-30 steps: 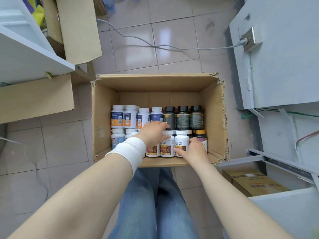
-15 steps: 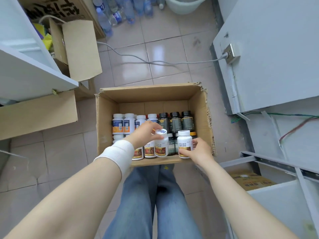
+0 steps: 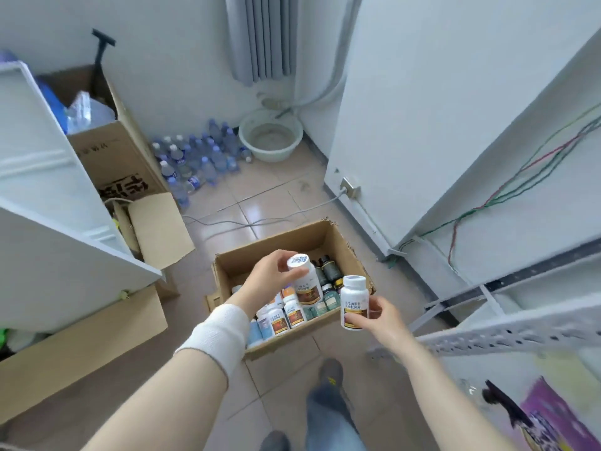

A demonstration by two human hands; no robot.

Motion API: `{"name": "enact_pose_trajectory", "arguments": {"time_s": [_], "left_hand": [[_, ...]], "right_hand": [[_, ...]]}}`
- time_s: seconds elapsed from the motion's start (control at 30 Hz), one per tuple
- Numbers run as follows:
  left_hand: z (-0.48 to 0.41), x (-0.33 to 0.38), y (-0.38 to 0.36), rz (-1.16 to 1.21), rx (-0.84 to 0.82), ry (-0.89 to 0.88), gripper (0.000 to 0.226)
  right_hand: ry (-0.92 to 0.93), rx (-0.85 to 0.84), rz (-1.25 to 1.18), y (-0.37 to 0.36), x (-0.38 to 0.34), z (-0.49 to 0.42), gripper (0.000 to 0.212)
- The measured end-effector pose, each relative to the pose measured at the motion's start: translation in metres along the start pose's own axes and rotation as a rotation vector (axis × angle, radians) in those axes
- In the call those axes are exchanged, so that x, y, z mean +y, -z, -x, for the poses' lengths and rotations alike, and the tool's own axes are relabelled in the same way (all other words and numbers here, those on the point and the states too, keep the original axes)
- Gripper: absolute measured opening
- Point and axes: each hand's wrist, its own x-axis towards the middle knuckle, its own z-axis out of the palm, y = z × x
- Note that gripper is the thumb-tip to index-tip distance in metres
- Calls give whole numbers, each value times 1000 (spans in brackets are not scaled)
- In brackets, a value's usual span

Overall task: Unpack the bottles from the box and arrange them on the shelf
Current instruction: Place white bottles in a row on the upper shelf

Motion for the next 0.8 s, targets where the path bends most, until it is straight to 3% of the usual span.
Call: {"name": "enact_pose_trajectory", "arguments": {"time_s": [0.17,0.37,0.8], "left_hand": [[57,33,9,-7,-55,-113,40],[113,85,-10,-30,-133,-264,42],[267,234,-148,-56,-265,-697,41]], "right_hand": [[58,137,-106,0,-5,75,53],[140,280,-183,28,13,155,41],[284,630,-319,148,119,339,39]]}}
